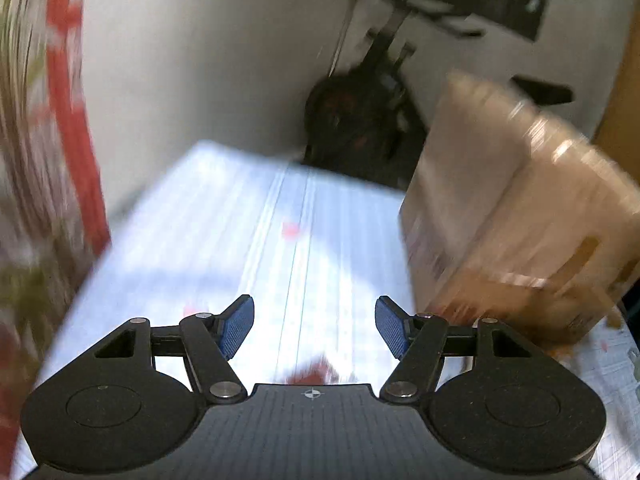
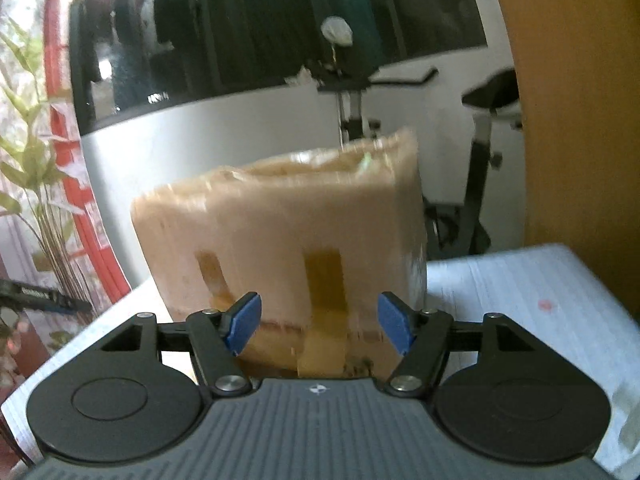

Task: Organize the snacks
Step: 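Move both tools back down to the table snacks, then grasp the brown jerky packet with the left tool while the right tool reaches the small wrappers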

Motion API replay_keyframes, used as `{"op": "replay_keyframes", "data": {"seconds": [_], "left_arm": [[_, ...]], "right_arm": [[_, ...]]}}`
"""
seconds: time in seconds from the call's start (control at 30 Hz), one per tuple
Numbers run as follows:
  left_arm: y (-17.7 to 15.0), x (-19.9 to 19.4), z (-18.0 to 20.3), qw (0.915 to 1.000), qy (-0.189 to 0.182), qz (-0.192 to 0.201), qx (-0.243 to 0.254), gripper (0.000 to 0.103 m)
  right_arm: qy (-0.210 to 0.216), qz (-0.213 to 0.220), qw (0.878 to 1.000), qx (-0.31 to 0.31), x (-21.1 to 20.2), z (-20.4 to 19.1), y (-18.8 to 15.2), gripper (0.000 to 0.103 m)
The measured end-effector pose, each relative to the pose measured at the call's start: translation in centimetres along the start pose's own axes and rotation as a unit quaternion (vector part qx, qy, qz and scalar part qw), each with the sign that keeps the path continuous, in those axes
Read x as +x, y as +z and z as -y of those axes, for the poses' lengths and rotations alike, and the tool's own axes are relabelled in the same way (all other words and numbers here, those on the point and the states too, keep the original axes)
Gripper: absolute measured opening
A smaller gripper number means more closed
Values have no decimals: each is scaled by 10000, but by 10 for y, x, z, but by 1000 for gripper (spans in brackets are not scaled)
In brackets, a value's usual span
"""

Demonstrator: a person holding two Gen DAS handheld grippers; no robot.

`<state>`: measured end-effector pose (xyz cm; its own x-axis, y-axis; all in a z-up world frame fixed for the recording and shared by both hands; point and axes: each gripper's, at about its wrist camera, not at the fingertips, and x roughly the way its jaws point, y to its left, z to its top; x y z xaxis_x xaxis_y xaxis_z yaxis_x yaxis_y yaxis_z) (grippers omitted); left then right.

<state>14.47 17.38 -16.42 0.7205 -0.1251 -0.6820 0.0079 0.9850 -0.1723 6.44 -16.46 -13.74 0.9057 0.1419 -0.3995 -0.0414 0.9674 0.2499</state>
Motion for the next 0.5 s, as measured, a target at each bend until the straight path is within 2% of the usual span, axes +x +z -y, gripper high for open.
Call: {"op": "replay_keyframes", "data": {"seconds": [0.07, 0.2, 0.27, 0.37, 0.5], "left_arm": [[-12, 17, -3, 9998, 3, -195, 23, 69], [-23, 44, 3, 9985, 112, -366, 395, 69], [-21, 55, -4, 9985, -34, -485, 254, 69], [-22, 57, -13, 9989, -200, -421, 47, 69], [-27, 59, -4, 9982, -289, -494, 197, 69]], "right_arm": [[-1, -185, 9998, 52, 5, 1, -8, 68], [15, -410, 9991, 96, 11, 1, -17, 68], [-2, -452, 9989, 77, 12, 1, -20, 68], [-26, -464, 9989, 104, 13, 2, -22, 68], [-2, -556, 9984, 110, 17, 3, -27, 68]]}}
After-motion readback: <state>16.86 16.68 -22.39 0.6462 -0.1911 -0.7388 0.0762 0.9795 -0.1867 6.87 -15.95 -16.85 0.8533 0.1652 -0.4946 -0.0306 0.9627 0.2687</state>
